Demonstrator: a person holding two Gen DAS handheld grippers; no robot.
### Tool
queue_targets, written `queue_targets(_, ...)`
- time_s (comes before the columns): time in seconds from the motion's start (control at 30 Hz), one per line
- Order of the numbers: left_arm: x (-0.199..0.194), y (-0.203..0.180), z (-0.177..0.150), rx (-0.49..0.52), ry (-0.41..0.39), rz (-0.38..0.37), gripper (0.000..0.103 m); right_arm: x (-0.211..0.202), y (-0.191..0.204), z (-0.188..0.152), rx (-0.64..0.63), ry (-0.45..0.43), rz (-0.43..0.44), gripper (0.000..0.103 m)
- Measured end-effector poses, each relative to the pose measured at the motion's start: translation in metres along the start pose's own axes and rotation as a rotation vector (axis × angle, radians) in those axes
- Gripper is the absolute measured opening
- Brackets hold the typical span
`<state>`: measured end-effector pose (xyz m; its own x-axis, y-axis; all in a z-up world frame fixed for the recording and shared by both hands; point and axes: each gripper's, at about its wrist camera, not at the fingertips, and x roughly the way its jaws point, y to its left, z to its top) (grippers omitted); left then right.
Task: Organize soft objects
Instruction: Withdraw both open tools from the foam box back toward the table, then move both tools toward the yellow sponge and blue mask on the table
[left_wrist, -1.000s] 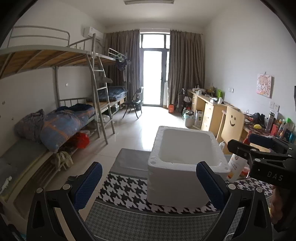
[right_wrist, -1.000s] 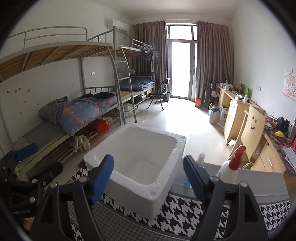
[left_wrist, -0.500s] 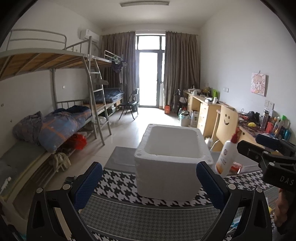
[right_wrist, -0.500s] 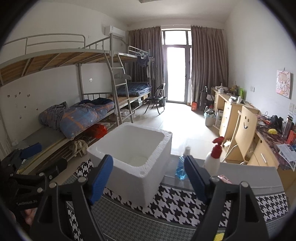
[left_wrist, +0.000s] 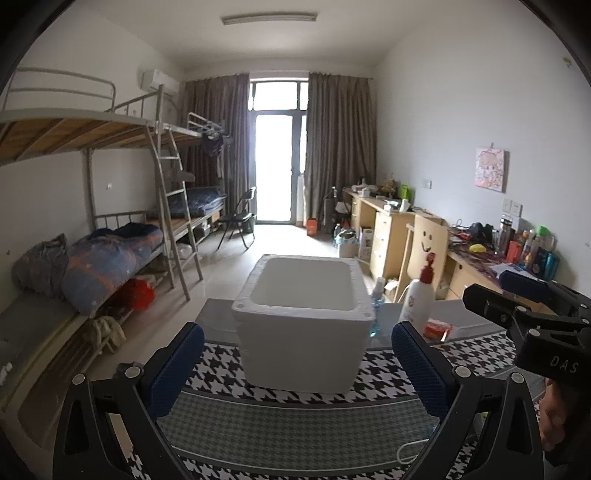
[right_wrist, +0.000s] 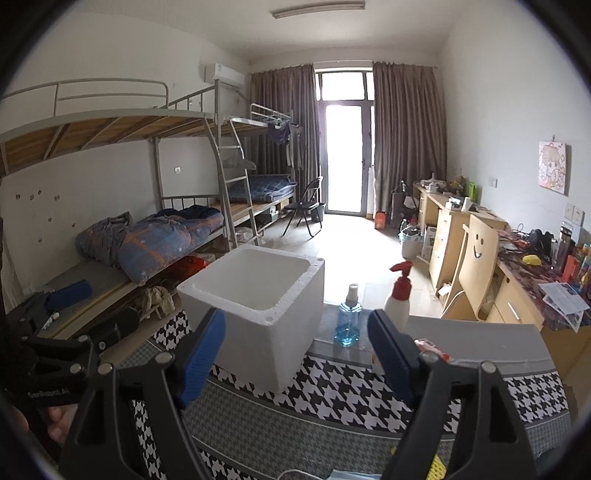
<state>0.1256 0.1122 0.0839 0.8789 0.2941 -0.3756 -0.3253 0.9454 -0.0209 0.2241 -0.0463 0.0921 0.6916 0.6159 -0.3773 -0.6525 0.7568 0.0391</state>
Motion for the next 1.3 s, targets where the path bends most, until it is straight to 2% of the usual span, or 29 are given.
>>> queue_targets(0.77,-0.039,-0.033,-0.016,0.049,-0.060,-0.110,0.102,-0.059,-0.023,-0.035,0.019,-0.074,-0.073,0.083)
queue_targets(1.17,-0.047,-0.056,-0.033,0.074,-0.074,-0.176,0.102,-0.081,-0.037,-0.054,0.054,-0.091,-0.116,0.084)
queue_targets(1.3,-0.044,-0.064,-0.037,0.084,-0.082,-0.188,0.102,-0.086,-0.042,-0.059,0.070,-0.098,-0.138,0.087)
